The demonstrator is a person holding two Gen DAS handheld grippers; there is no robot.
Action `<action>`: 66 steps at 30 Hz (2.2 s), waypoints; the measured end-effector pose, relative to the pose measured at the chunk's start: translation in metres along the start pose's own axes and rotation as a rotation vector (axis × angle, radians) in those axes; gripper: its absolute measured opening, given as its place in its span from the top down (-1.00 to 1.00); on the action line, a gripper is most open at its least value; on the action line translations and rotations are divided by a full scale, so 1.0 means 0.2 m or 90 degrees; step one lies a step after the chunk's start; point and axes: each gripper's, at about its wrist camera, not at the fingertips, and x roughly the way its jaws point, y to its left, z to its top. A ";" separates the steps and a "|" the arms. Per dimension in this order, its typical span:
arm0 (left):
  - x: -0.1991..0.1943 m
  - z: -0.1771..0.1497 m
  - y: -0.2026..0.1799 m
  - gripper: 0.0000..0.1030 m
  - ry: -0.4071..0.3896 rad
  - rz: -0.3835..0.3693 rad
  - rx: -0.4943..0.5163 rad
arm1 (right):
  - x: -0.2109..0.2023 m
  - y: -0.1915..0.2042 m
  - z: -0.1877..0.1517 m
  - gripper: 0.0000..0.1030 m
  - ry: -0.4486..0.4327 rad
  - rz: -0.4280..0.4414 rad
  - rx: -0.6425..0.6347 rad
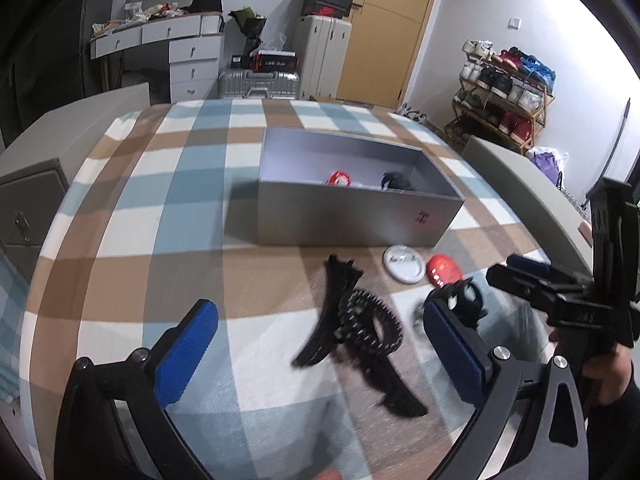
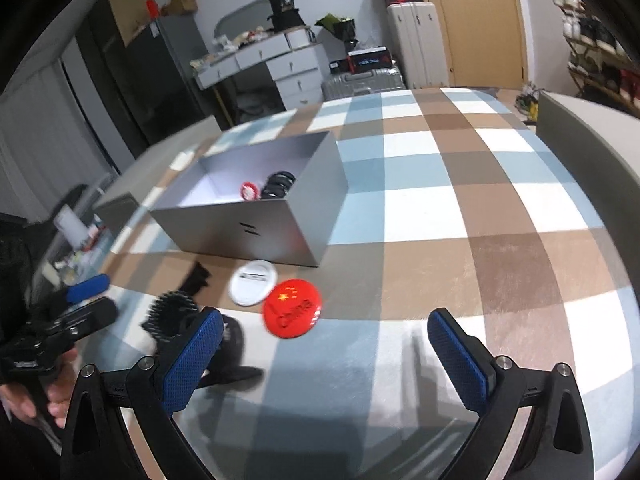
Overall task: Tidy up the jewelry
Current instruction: 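Grasp the red 'I China' badge with the right tool, then grasp the white round pin badge with the left tool while the right tool holds the red badge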
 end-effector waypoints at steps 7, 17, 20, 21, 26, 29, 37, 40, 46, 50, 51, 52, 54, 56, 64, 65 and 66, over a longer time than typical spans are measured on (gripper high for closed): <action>0.03 -0.01 0.04 -0.95 0.022 -0.009 -0.010 | 0.11 0.08 0.00 -0.70 0.042 -0.048 -0.082; 0.06 0.00 0.02 -0.95 0.031 -0.022 0.005 | 0.17 0.16 0.01 -0.43 0.063 -0.041 -0.134; 0.06 0.00 0.03 -0.95 0.033 -0.025 0.006 | 0.19 0.18 0.02 -0.38 0.069 -0.035 -0.142; 0.06 0.00 0.03 -0.95 0.034 -0.026 0.006 | 0.19 0.18 0.02 -0.36 0.068 -0.033 -0.143; 0.06 0.01 0.03 -0.95 0.037 -0.024 0.008 | 0.19 0.20 0.02 -0.21 0.068 -0.020 -0.147; 0.06 0.01 0.03 -0.95 0.036 -0.024 0.009 | 0.20 0.20 0.03 -0.21 0.070 -0.017 -0.146; 0.07 0.01 0.02 -0.95 0.044 -0.020 0.007 | 0.21 0.19 0.07 0.16 0.086 -0.036 -0.124; 0.08 0.01 0.01 -0.95 0.046 -0.026 0.003 | 0.23 0.28 0.03 0.15 0.088 -0.074 -0.186; 0.06 0.02 -0.02 -0.95 0.040 -0.021 0.017 | 0.21 0.29 0.01 0.19 0.071 -0.083 -0.205; 0.06 0.03 -0.04 -0.95 0.043 -0.018 0.021 | 0.19 0.26 -0.01 0.19 0.063 -0.076 -0.195; 0.06 0.04 -0.05 -0.95 0.045 -0.019 0.023 | 0.17 0.25 -0.01 0.19 0.058 -0.069 -0.188; 0.07 0.05 -0.06 -0.95 0.047 -0.019 0.025 | 0.15 0.23 -0.02 0.19 0.050 -0.063 -0.179; 0.08 0.08 -0.09 -0.95 0.059 -0.016 0.035 | 0.10 0.20 -0.02 0.19 0.030 -0.049 -0.160; 0.09 0.11 -0.12 -0.95 0.062 -0.036 0.045 | 0.06 0.16 -0.01 0.19 0.012 -0.037 -0.135; 0.27 0.21 -0.25 -0.95 0.150 -0.061 0.050 | -0.07 0.00 0.02 0.19 -0.040 0.008 -0.053; 0.29 0.22 -0.27 -0.95 0.161 -0.053 0.054 | -0.08 -0.01 0.02 0.19 -0.041 0.009 -0.048; 0.32 0.23 -0.29 -0.95 0.172 -0.039 0.061 | -0.08 -0.02 0.02 0.19 -0.042 0.011 -0.045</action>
